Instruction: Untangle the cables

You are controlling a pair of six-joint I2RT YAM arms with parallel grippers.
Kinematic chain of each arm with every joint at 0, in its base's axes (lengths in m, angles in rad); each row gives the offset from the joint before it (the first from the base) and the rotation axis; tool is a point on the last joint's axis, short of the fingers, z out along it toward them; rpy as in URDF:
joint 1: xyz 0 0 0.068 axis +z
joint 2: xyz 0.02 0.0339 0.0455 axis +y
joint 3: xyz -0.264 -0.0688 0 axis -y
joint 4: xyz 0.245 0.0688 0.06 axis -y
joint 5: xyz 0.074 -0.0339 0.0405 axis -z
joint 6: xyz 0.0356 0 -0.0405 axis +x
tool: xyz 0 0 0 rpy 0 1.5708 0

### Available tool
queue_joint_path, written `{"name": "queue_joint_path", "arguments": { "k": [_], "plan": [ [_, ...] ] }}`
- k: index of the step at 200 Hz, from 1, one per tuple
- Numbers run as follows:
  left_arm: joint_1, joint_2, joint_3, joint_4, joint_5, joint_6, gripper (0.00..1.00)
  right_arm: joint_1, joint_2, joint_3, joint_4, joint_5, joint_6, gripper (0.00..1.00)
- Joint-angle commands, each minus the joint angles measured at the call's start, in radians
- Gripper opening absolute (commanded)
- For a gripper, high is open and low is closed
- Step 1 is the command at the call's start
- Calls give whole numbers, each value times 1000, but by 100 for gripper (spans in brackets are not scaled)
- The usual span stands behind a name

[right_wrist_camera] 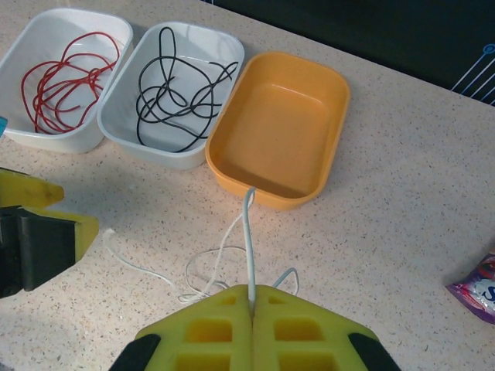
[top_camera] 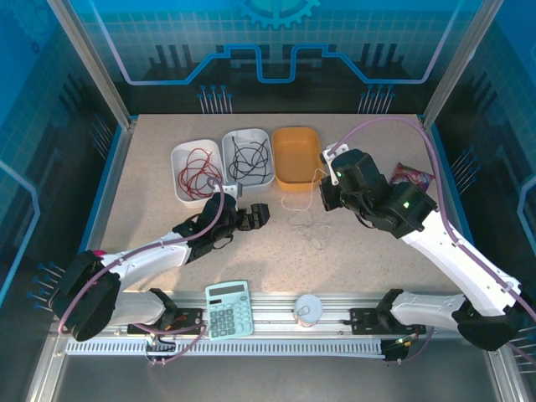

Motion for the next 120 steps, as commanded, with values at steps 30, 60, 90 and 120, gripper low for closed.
{"name": "queue_joint_path", "arguments": {
  "k": [30, 60, 90, 120],
  "plan": [
    [6, -30, 16, 3, 0, 22, 99, 6, 17, 38, 76, 6, -49, 0],
    [9, -55, 6, -7, -7, 21, 99, -14, 68, 49, 140, 35, -77, 0],
    [10, -86, -9, -21, -18, 15, 99, -50, 131, 72, 210, 44, -107, 0],
    [11, -123, -26, -26, -44, 12, 99, -100, 201, 111, 264, 31, -127, 0]
  ]
}}
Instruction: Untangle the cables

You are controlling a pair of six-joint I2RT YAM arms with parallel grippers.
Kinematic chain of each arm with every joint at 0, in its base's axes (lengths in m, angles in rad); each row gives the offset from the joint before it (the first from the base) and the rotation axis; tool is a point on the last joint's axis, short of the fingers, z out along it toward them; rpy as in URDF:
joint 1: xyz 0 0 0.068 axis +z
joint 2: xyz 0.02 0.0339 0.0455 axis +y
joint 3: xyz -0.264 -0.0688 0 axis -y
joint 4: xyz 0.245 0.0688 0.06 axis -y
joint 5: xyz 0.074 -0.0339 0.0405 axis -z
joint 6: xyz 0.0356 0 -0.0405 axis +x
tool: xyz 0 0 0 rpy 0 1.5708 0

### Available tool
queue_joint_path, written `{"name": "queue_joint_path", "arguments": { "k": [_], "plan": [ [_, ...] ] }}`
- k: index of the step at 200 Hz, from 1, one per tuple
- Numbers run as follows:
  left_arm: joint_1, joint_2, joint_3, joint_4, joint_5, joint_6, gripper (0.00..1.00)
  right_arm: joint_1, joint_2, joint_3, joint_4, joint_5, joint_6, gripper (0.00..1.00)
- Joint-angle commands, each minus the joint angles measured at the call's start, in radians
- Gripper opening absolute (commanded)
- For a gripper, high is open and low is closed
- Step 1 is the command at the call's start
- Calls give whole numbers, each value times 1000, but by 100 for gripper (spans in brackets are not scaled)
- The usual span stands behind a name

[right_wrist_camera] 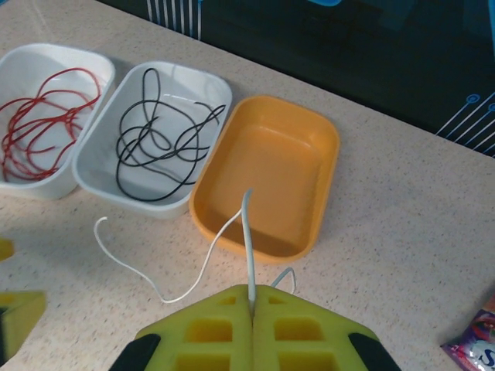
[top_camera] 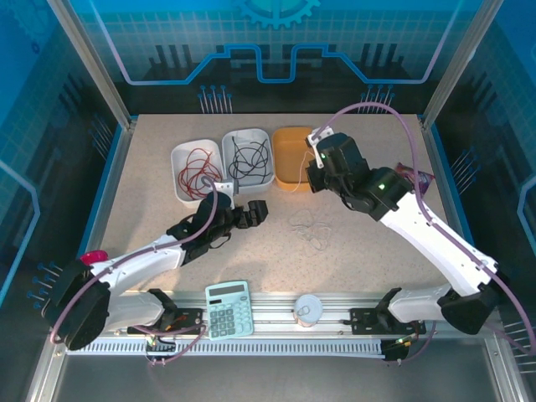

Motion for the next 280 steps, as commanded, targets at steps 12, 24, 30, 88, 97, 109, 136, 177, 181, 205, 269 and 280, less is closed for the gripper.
{"name": "queue_joint_path", "arguments": {
  "k": [12, 24, 30, 88, 97, 109, 136, 177, 181, 205, 269, 280],
  "plan": [
    [8, -50, -21, -31, -37, 13, 99, -57, 70, 75, 97, 0, -36, 0],
    [9, -61, -21, -42, -43, 13, 99, -78, 100, 93, 112, -13, -37, 0],
    [9, -67, -22, -47, -44, 13, 99, -86, 113, 103, 115, -20, -35, 0],
    [10, -142, -46, -83, -71, 1, 99, -138, 280, 199, 127, -36, -47, 0],
    [10, -153, -46, -93, -78, -1, 99, -142, 308, 214, 121, -37, -49, 0],
    [10, -165, -47, -107, -88, -2, 99, -145, 347, 231, 118, -37, -53, 0],
    [11, -189, -61, -118, -108, -2, 99, -151, 440, 286, 100, -28, -65, 0],
    [12, -214, -63, -130, -120, 14, 99, -160, 556, 375, 47, 21, -58, 0],
    [14, -214, -63, -130, -121, 13, 99, -162, 564, 380, 44, 21, -55, 0],
    [16, -216, -64, -131, -120, 15, 99, -169, 622, 409, 35, 17, -53, 0],
    [21, -225, -65, -140, -120, 21, 99, -194, 762, 473, -34, 40, -12, 0],
    [22, -225, -65, -140, -122, 21, 99, -205, 776, 481, -51, 41, 6, 0]
  ]
}}
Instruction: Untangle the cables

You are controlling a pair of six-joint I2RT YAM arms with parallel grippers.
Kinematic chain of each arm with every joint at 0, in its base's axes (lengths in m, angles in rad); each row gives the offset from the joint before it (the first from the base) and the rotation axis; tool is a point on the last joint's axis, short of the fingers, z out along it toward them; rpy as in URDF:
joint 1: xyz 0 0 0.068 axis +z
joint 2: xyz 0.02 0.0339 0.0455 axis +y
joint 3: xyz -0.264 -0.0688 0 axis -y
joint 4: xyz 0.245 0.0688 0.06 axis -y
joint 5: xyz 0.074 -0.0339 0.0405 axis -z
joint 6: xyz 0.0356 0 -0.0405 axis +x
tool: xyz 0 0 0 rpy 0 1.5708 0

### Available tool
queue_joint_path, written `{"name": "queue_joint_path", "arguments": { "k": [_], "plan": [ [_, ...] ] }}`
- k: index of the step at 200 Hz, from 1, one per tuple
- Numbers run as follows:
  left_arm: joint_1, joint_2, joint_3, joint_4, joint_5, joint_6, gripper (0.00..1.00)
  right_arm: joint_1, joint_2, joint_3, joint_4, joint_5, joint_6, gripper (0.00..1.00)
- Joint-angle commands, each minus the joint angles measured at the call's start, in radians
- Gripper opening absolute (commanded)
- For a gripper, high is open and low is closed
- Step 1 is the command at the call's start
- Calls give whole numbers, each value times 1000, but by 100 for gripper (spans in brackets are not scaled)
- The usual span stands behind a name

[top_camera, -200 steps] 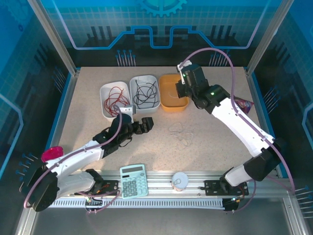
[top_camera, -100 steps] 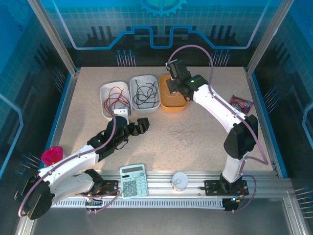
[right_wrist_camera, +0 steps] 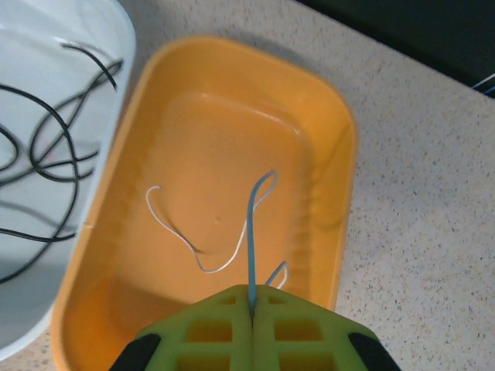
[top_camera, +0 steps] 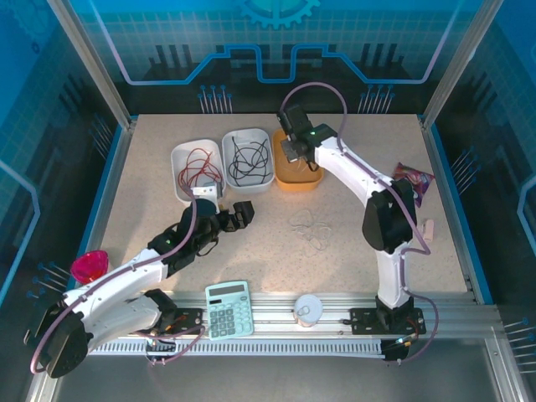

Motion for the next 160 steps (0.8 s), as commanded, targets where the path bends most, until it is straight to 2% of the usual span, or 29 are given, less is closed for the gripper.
{"name": "queue_joint_path", "arguments": {
  "k": [1, 39, 62, 90, 125, 160],
  "plan": [
    [12, -21, -14, -18, -24, 22, 99, -32, 33, 47, -65, 29, 46, 0],
    [16, -18, -18, -17, -26, 20, 99, -48, 57, 37, -73, -3, 64, 0],
    [18, -16, -20, -18, -28, 19, 99, -48, 77, 36, -73, -26, 64, 3],
    [21, -18, -21, -29, -29, 20, 99, -47, 112, 54, -87, -90, 61, 13],
    [22, -18, -21, -34, -26, 17, 99, -36, 125, 68, -99, -120, 49, 33],
    [23, -18, -21, -28, -22, 17, 99, -27, 82, 59, -102, -128, 39, 40]
  ]
}}
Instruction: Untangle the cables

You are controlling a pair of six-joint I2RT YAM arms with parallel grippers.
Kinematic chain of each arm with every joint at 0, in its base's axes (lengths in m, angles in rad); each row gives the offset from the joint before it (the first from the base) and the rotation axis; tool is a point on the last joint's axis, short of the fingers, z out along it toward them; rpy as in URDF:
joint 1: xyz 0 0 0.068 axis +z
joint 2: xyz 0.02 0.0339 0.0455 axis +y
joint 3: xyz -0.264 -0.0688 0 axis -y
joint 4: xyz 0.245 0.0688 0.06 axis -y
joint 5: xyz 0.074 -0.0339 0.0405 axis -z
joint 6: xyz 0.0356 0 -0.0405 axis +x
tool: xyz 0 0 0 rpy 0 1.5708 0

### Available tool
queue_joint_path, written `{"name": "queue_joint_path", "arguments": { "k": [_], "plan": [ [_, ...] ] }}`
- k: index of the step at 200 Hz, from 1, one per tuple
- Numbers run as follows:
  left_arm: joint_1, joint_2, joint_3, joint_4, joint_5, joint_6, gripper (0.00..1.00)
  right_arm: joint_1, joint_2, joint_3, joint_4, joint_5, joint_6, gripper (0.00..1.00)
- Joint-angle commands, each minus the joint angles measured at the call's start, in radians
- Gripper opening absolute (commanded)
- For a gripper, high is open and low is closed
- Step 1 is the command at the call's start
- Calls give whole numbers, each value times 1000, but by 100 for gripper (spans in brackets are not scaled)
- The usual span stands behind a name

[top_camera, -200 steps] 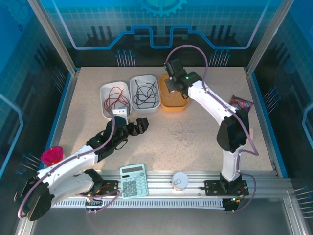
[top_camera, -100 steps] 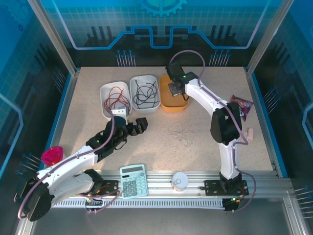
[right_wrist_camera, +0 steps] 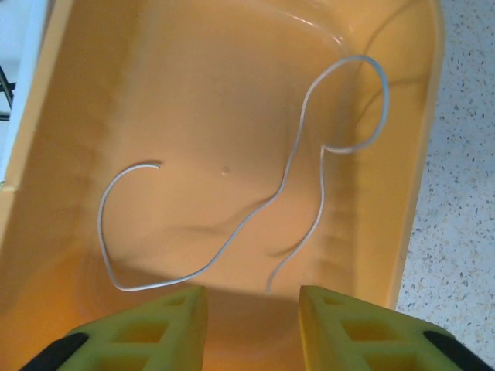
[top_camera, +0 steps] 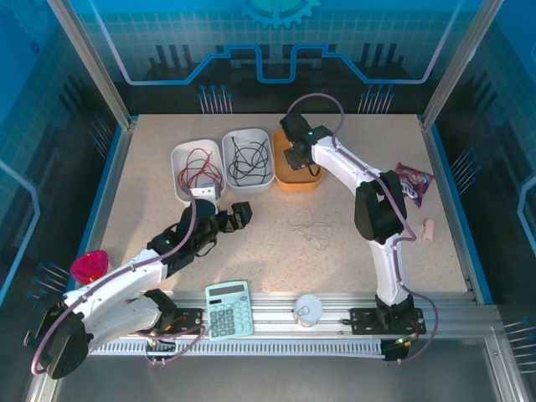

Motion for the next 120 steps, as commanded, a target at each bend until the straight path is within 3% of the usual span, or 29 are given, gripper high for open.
{"name": "queue_joint_path", "arguments": {
  "k": [1, 74, 120],
  "plan": [
    [9, -15, -15, -7, -11, 16, 99, 15, -35, 28, -26, -26, -7, 40],
    [10, -13, -17, -3, -6, 8, 99, 18, -215, -100, 23, -86, 7, 46],
    [12, -8, -20, 2, -16, 0, 99, 26, -399, -292, 39, -98, 42, 54]
  ]
}}
